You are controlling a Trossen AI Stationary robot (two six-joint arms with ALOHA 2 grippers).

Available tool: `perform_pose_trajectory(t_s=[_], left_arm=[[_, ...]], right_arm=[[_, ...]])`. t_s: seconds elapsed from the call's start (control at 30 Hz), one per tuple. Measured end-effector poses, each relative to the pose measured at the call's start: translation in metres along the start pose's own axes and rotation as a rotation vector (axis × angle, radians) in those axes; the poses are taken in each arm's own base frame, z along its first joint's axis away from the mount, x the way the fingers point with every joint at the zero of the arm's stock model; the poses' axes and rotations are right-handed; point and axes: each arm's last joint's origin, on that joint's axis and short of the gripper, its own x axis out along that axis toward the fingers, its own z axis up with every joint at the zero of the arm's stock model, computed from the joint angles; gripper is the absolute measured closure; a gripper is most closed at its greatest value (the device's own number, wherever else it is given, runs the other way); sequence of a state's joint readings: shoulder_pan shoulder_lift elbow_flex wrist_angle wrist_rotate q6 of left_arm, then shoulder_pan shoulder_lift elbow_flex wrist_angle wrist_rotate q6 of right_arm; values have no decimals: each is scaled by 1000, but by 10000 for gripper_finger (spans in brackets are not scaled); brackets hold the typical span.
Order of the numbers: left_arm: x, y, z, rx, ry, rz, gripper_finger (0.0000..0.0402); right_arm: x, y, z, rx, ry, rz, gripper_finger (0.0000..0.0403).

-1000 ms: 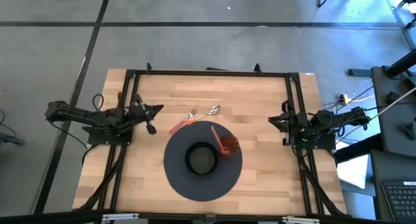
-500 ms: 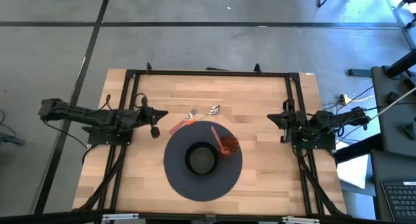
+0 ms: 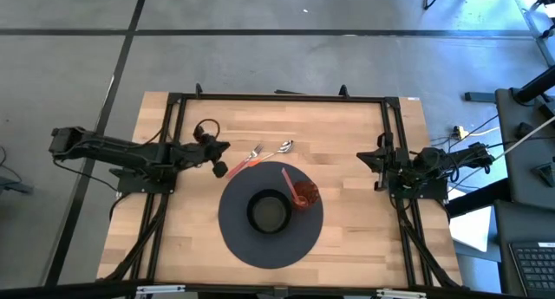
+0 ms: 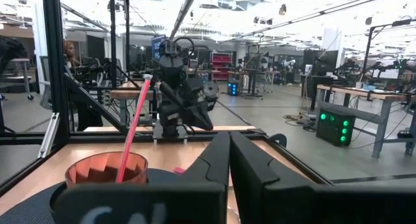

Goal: Pick & Place Utensil
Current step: Put the pink fork into the black bowl

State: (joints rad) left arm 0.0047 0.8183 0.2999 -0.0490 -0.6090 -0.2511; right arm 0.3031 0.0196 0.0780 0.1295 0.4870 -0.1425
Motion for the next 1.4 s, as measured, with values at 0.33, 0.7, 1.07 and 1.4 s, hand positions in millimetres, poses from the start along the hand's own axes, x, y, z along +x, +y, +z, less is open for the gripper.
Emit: perform_pose_trajectory(t_s=[0.33, 0.7, 1.07, 1.4], left_arm=[[28, -12, -14, 6, 367, -88, 327], [40, -34, -10, 179, 274, -302, 321], [51, -25, -13, -26, 403, -215, 240], [87, -29, -8, 9, 536, -111, 190]], right_arm=[[0, 0, 0, 11, 0, 0, 389], [0, 0, -1, 4, 5, 1, 389], [0, 0, -2, 18, 21, 3, 389], [0, 0, -2, 18, 21, 3, 389]])
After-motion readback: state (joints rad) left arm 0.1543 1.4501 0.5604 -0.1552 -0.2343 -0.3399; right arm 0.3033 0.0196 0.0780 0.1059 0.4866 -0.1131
